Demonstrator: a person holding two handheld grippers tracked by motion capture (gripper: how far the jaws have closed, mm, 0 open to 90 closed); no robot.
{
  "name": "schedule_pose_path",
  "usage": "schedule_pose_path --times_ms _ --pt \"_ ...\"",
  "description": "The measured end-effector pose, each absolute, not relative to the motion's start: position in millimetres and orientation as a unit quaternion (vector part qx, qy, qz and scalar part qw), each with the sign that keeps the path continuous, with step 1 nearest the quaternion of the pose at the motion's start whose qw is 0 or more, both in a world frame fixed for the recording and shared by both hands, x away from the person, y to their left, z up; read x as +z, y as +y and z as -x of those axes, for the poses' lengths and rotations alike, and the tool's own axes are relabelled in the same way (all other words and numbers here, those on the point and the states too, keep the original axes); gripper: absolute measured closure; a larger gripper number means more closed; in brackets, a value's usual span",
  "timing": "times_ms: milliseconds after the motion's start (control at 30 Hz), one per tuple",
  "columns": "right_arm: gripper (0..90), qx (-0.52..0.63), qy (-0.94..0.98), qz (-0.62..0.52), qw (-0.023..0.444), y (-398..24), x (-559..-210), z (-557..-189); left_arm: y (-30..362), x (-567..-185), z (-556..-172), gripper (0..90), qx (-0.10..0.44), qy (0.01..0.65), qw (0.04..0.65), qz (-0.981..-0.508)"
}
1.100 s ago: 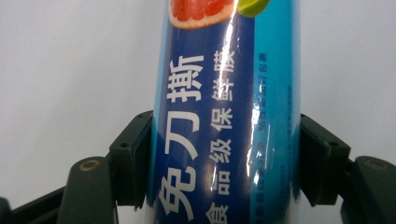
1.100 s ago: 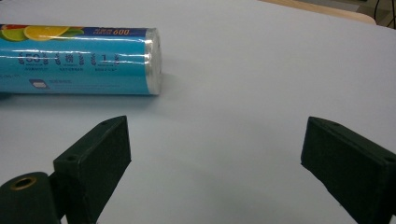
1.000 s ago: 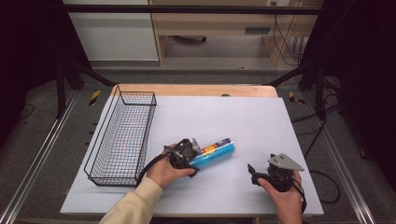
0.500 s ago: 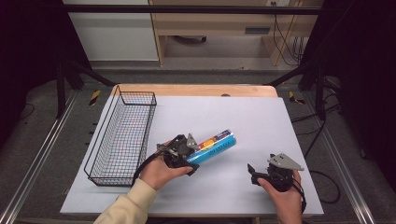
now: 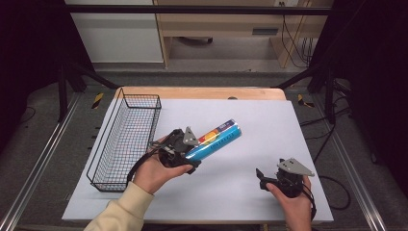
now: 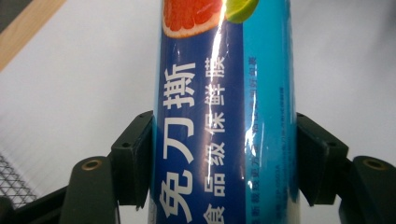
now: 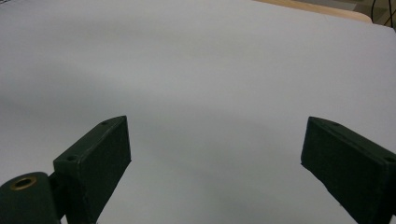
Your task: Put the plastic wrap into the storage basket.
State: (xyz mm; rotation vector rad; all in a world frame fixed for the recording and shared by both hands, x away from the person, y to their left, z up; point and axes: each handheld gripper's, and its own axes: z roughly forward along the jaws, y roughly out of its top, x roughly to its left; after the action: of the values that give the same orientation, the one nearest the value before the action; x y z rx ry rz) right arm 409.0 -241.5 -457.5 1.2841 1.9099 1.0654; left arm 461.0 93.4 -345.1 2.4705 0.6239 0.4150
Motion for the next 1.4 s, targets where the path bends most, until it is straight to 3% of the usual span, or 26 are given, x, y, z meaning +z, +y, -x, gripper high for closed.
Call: schedule_pose_path --times_ms 500,1400 --pt "8.6 0.411 0.708 -0.486 0.307 -242.3 -456.5 -408.4 127.8 -322.6 -468.0 32.1 0.168 0.261 0.303 -0.901" --pt "8.5 0.425 0.712 -0.462 0.316 -236.5 -448.3 -405.1 208.9 -295.2 -459.8 32.1 0.220 0.359 0.268 -0.866"
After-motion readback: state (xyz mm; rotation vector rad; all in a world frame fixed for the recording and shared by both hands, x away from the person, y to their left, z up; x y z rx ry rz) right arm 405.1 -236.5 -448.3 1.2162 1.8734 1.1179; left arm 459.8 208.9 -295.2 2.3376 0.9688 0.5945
